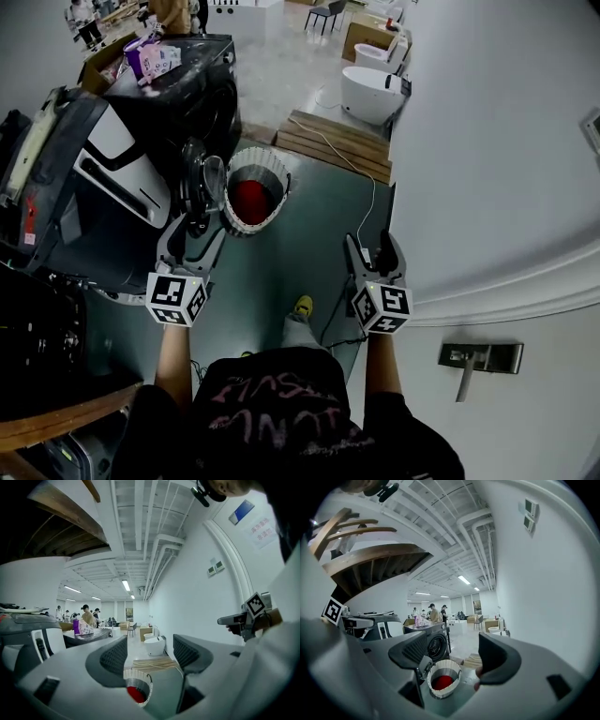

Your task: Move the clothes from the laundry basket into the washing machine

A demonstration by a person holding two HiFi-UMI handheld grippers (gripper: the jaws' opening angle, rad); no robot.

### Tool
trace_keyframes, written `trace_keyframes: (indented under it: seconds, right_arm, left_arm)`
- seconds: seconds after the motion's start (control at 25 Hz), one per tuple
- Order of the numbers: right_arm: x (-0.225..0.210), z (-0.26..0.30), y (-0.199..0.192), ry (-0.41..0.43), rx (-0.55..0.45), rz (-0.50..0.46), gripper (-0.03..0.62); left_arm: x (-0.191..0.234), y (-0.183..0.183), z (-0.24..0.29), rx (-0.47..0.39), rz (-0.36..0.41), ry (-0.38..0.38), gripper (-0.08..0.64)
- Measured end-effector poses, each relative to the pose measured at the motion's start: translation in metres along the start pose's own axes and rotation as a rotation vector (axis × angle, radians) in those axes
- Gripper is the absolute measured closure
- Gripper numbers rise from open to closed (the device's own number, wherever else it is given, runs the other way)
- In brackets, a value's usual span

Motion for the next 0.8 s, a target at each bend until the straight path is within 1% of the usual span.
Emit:
trace_keyframes:
  seconds: [0.12,0.2,0.28,0.44,0.6,0.72,0.8]
  right_arm:
    - [-0.028,0.037,0.005,0.001,0.002,0.01,0.244]
    - [-0.05,0.061,0.011,-0.004,0.01,0.013,0.243]
    - [-0.072,0.085,0.022,-0.008,0.017,0.016,0.243]
    - [-0.108,0.129,0.045,0.009,0.026,0.016,0.244]
    - [-0.139,0.165,0.062,0.024,0.028,0.042,0.244]
    - [-0.155,0.185,0.063,0.023,0.05,0.064,0.244]
    - [-0.161,0.195,0.063,0.029,0.058,0.068,0.244]
  left_arm:
    - [0.001,-0.005,0.049,0.013,-0.019,0.001,0.255]
    - [-0.001,-0.005,0.083,0.024,-0.017,-0.001,0.255]
    - [-0.001,0.0,0.116,0.031,-0.011,0.003,0.255]
    - [0.0,0.015,0.173,0.029,-0.024,0.034,0.255]
    - [-0.008,0.031,0.214,0.033,-0.003,0.043,0.255]
    - [-0.01,0.031,0.233,0.056,0.015,0.043,0.255]
    - [-0.006,0.031,0.243,0.061,0.011,0.057,0.255]
Point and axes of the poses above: the fingertips, and each gripper's own axes: z forward along the fingers, x to its left, y out of its top, the point moved 2 cm from there along -z, backward along the fingers, and after that the axes turned 12 degrees about z, right-handed, at the moved point
